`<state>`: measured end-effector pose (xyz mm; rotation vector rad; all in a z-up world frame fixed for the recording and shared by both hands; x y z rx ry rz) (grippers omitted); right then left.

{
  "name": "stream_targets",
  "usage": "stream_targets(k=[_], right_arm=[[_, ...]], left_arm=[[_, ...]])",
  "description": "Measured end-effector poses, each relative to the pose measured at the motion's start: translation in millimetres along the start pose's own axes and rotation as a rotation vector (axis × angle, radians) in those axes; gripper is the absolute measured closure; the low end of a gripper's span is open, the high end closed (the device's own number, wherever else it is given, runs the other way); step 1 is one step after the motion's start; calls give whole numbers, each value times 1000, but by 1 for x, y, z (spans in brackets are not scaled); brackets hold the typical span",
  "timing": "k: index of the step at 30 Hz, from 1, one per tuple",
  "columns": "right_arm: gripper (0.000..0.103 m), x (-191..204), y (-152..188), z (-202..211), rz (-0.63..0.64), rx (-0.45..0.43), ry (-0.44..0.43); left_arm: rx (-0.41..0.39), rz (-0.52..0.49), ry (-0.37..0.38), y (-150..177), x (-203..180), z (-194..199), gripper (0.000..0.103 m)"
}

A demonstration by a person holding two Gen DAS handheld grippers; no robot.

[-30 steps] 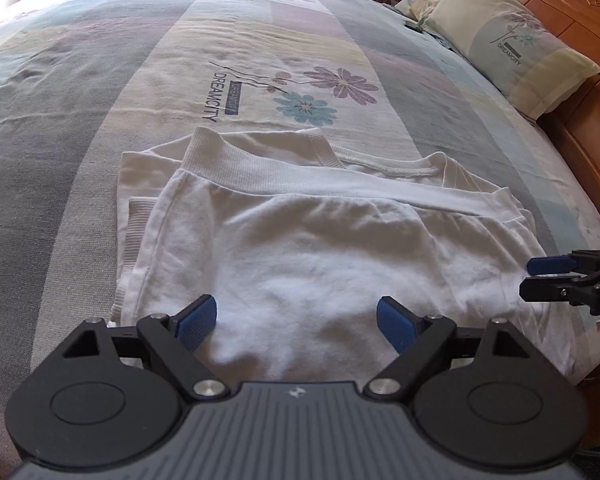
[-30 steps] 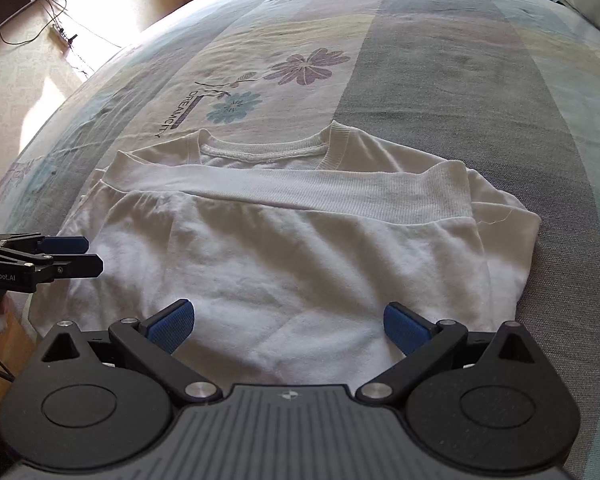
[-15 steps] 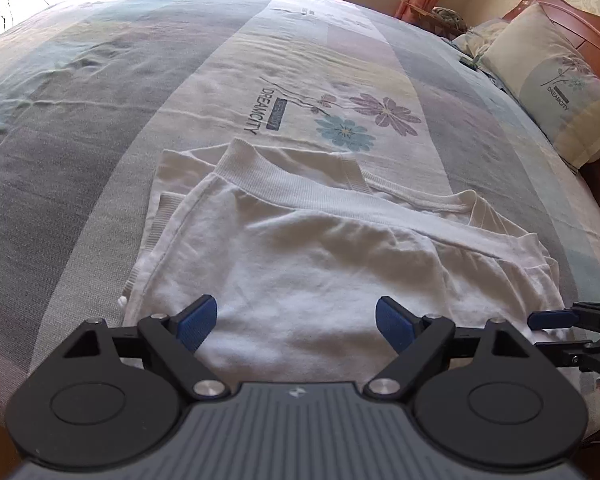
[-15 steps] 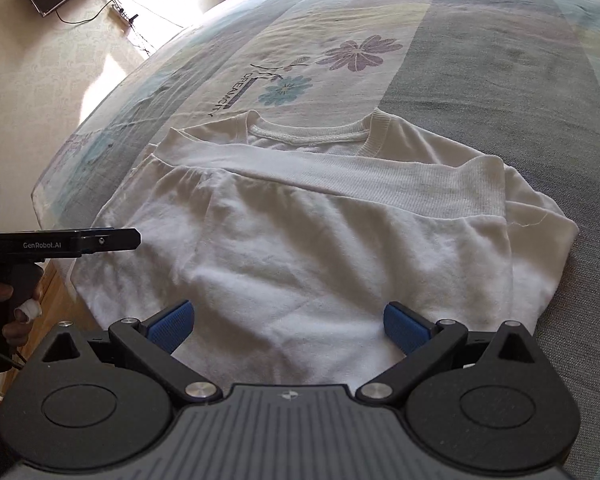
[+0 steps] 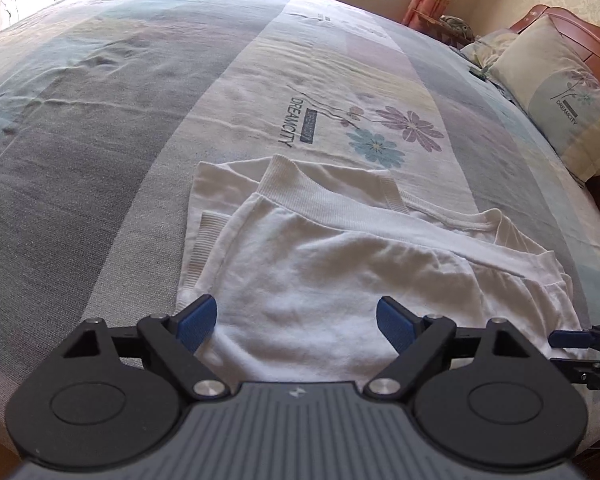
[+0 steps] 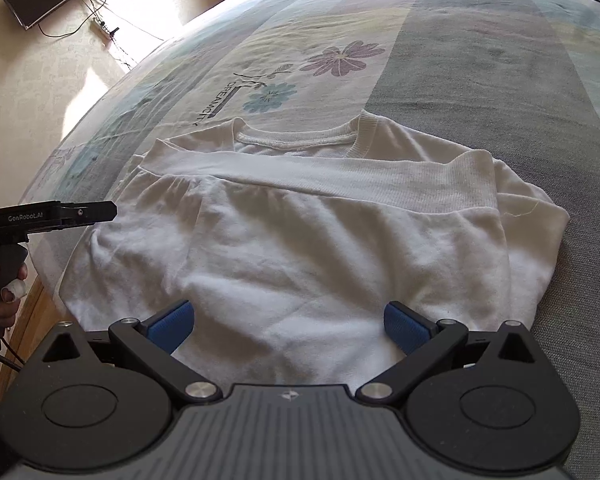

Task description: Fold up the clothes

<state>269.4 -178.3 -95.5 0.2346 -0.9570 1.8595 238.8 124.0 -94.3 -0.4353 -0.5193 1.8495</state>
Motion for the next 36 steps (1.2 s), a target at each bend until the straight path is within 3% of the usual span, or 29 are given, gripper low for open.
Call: stream_targets(k=[7, 11, 15, 18, 21, 26, 31, 36], right_arm=[[0, 13, 3, -9, -3, 0, 142], [0, 22, 5, -14, -15, -7, 225], [0, 26, 6, -14, -53, -20, 253], [0, 28, 8, -16, -73, -20, 273], [0, 31, 8, -20, -55, -3, 307], [0, 42, -5, -20, -53, -20, 265], [0, 60, -22, -19, -42, -63, 191], [0, 67, -26, -17, -55, -113, 215]], left_arm=[[-87, 11, 76, -18, 26, 28, 16], [-73, 14, 126, -30, 38, 18, 16], [-43, -58, 217, -13, 22, 11, 16], [-29, -38, 206, 2, 32, 5, 16], [-13, 46, 189, -2, 55, 8, 16], [-21, 125, 249, -15, 75, 9, 16], [53, 155, 350, -20, 75, -8, 16], [164, 182, 402, -25, 81, -31, 16]])
Point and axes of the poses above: each gripper's, at about its wrist camera, not at the fingertips, and z roughly against the way its jaws point, x to its left, y to its underside, the point moved 6 cm from there along -z, roughly the way its jaws point, and after that the axes turned 13 degrees about -y, right-handed, at the moved point
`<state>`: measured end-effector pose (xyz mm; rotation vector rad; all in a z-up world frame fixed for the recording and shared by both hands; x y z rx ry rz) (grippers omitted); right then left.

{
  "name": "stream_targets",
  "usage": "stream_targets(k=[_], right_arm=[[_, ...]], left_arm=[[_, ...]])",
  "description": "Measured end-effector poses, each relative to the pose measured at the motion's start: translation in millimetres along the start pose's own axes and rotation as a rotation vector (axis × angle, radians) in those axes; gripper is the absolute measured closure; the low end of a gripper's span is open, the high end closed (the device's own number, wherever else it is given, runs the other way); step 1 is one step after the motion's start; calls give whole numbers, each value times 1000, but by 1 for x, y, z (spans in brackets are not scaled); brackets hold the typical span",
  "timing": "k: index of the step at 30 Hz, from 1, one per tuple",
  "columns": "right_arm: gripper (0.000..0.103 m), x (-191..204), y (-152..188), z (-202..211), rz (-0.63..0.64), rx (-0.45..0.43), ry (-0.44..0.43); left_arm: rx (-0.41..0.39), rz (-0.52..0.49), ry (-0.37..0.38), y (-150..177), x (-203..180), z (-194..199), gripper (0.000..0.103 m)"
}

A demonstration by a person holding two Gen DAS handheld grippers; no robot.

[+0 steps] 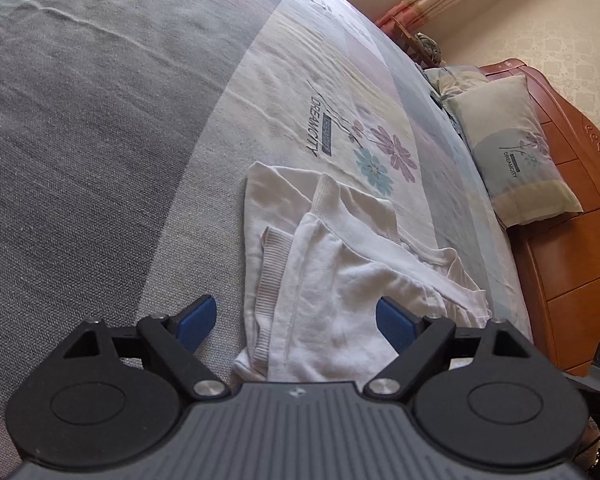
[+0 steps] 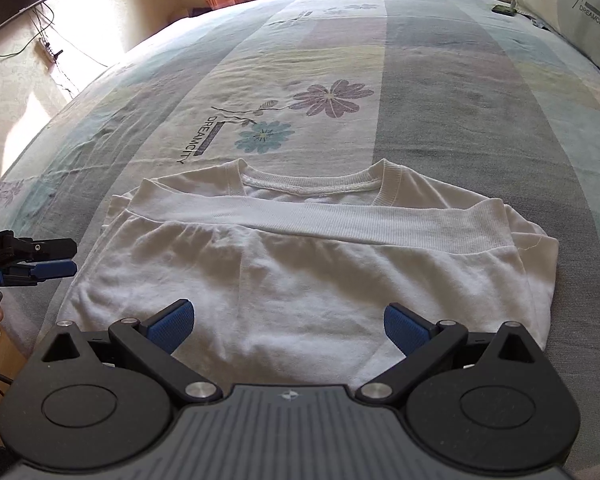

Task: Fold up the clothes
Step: 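Roll the left gripper and lower it to the sweatshirt's side edge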

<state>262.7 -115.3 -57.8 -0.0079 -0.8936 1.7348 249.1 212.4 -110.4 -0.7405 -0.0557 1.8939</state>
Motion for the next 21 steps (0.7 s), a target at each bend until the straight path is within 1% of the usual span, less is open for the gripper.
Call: stream_targets(k=[3, 6, 9, 12, 15, 19, 21], right_arm=[[0, -3, 1, 1, -50, -23, 1], [0, -5, 1, 3, -96, -61, 16], [0, -4, 4, 6, -125, -88, 19], [0, -1, 8, 7, -136, -94, 29], [0, 0, 9, 8, -144, -111, 42], [0, 5, 7, 9, -142, -128, 27], [0, 8, 5, 8, -134, -125, 18]], left_arm=[[76, 27, 82, -7, 3, -9, 16], [126, 38, 131, -16, 3, -18, 15], [157, 18, 161, -25, -3, -28, 14], [187, -1, 190, -35, -9, -37, 11], [206, -8, 204, -41, -15, -43, 9], [218, 9, 211, -34, -14, -41, 9], [245, 30, 229, -24, -11, -37, 8]])
Point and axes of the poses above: each gripper's, at about its wrist camera, not at the fingertips, and z roughly against the way its jaws point, x to its left, y to its underside, the point moved 6 cm from there along -z, roughly the way its jaws point, and after that the axes turned 13 degrees about -y, right-handed, at the moved point
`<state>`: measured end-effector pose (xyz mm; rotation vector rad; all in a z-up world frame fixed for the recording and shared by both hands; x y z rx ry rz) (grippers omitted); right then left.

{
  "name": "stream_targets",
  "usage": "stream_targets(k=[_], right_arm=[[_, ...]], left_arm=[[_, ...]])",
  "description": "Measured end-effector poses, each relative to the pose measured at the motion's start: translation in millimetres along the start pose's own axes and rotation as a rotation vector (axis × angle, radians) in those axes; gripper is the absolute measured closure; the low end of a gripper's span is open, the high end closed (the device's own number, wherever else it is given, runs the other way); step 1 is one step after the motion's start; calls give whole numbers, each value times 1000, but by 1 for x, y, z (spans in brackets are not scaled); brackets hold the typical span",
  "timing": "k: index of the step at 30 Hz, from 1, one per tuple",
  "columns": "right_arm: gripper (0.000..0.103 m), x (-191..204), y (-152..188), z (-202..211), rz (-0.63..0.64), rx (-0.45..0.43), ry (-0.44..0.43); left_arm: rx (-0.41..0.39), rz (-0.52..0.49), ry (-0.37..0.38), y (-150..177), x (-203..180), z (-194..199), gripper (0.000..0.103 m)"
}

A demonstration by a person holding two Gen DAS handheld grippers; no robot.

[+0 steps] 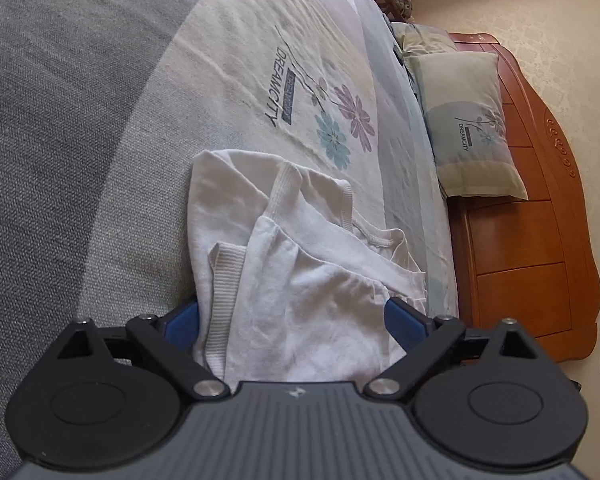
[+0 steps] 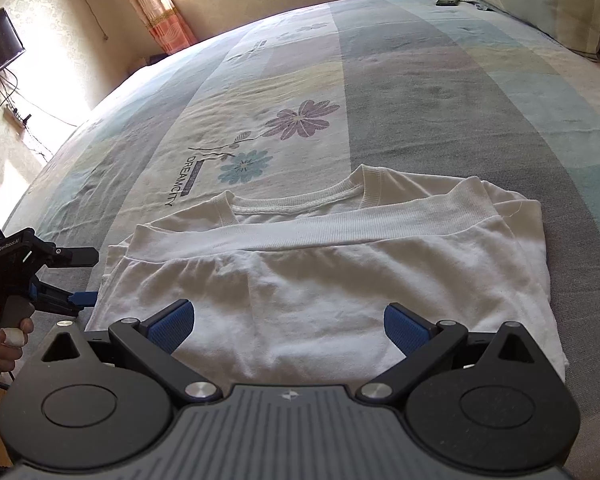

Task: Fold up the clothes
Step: 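Roll the left gripper and lower it to the sweatshirt's side edge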

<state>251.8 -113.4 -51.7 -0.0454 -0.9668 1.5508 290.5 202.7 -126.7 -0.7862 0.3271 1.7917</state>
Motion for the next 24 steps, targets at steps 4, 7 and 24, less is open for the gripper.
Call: stream_targets(k=[4, 7, 24], right_arm=[[0, 5, 0, -5, 5, 14, -25], [0, 9, -1, -10, -8, 29, -42], [0, 17, 5, -17, -18, 59, -31]], left_arm=[[28, 12, 38, 22, 6, 5, 8], [22, 7, 53, 25, 8, 6, 8], [28, -72, 79, 5, -14, -16, 4]])
Point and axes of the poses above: each gripper's, at about its wrist camera, not at the fingertips, and z roughly against the way its jaws point, x to its left, y to its underside, the point moved 6 cm from there along -z, roughly the way its jaws point, and after that the axes turned 13 degrees about -y, right-handed, at the moved point
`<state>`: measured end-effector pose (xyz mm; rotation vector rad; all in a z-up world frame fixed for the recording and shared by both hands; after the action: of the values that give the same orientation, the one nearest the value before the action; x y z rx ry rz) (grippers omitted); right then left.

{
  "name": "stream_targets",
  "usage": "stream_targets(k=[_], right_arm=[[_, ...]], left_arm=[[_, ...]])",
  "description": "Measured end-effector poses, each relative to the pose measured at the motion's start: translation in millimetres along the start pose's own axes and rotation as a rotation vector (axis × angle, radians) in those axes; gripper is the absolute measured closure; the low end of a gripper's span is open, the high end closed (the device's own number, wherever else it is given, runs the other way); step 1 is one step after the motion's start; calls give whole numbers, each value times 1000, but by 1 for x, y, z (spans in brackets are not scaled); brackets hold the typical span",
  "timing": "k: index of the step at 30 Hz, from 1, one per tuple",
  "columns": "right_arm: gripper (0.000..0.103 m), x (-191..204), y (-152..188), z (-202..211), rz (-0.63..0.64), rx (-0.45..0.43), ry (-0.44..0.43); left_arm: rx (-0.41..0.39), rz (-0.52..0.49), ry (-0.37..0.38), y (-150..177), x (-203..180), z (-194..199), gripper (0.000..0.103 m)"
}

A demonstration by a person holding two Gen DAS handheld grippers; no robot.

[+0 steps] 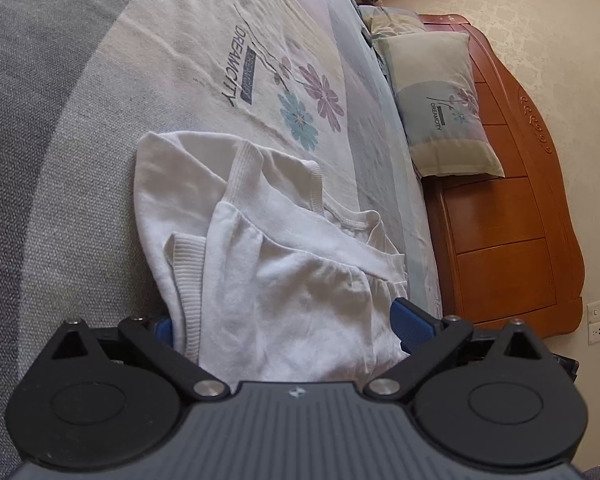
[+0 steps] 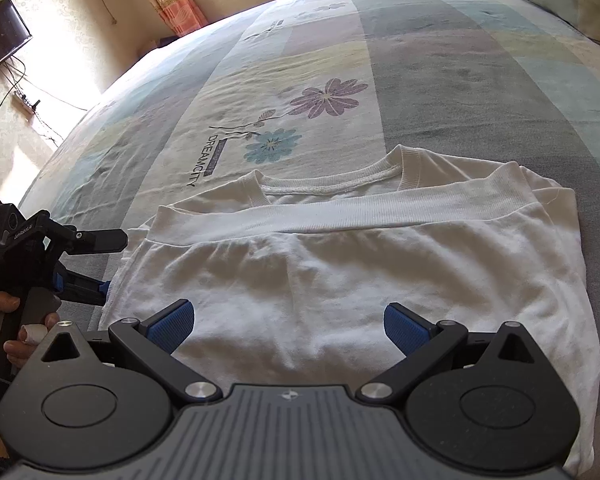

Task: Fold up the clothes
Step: 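Roll the left gripper and lower it to the sweatshirt's side edge, then close the left gripper on the sweatshirt's side edge near the ribbed cuff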

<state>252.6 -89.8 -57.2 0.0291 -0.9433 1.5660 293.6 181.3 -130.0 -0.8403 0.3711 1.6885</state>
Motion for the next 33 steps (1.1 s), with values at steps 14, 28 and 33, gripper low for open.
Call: stream_targets(k=[14, 28, 33], right_arm=[[0, -9, 2, -1, -25, 10, -35], [0, -8, 14, -9, -33, 35, -47], [0, -13, 16, -1, -30, 26, -25]], left_arm=[[5, -24, 48, -8, -7, -11, 3], [-22, -241, 41, 9, -1, -5, 38], [45, -48, 21, -3, 28, -7, 75]])
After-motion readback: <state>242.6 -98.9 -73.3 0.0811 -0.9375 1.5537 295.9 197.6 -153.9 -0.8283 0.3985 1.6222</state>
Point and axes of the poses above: each gripper's, at about its wrist camera, not at the fingertips, and z roughly against the way its jaws point, x to its left, y to its underside, the point moved 6 cm from there along -z, roughly the way its jaws point, and after that the axes turned 13 degrees about -y, right-handed, at the moved point
